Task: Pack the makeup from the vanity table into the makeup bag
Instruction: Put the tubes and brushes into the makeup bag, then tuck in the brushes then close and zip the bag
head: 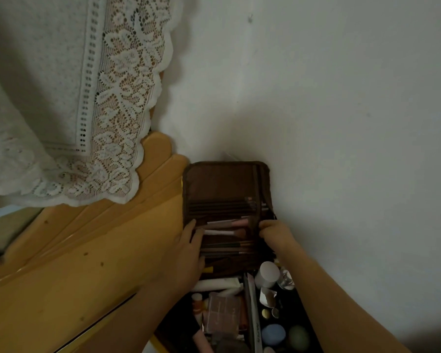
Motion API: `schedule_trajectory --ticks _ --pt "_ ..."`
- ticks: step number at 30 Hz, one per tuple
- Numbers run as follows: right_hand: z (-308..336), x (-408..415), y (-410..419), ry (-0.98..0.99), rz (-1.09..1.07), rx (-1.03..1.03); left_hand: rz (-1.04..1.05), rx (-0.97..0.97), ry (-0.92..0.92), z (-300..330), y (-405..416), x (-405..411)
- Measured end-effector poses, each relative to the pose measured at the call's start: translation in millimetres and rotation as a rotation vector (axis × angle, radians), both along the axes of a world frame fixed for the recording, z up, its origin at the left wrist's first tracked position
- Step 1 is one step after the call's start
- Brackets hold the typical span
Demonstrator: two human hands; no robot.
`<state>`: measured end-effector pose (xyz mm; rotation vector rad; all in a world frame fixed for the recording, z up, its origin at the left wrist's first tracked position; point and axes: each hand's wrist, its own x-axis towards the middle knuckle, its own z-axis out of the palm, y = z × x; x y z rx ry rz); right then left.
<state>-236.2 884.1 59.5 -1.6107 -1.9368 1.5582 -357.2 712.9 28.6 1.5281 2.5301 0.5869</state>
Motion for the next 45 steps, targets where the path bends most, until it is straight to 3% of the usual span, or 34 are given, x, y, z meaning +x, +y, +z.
schedule_trajectory --ticks 3,8,13,18,23,27,37,45 --pt "7.2 4.0 1.4 -0.067 -0.034 0.151 -0.014 -0.022 0.060 -3.0 0.6 0.3" --pt "16.8 7.1 -2.7 -0.060 0.165 -0.023 0.021 -0.156 0.263 0.4 -1.1 -3.4" --pt "19.6 26.0 -3.9 -0.090 0.011 0.194 0.056 -0.138 0.133 28.0 0.6 9.4" --pt "39.3 49.9 -40.4 -0.080 0.386 0.480 0.124 -0.012 -0.077 71.2 -15.1 32.0" --pt "45.2 81.5 -97.5 -0.032 0.801 0.587 0.309 0.195 -0.140 85.9 -72.3 63.6" --pt "37.8 99.4 -142.0 0.039 1.014 0.546 0.487 0.250 -0.083 76.1 -132.5 93.3" --pt "-3.4 97.5 -230.0 -0.149 1.431 0.513 0.782 -0.083 -0.195 12.0 -272.2 139.9" --pt "-38.4 64.0 -309.0 -0.248 1.440 0.490 0.951 -0.201 -0.351 -25.4 -352.6 131.5"
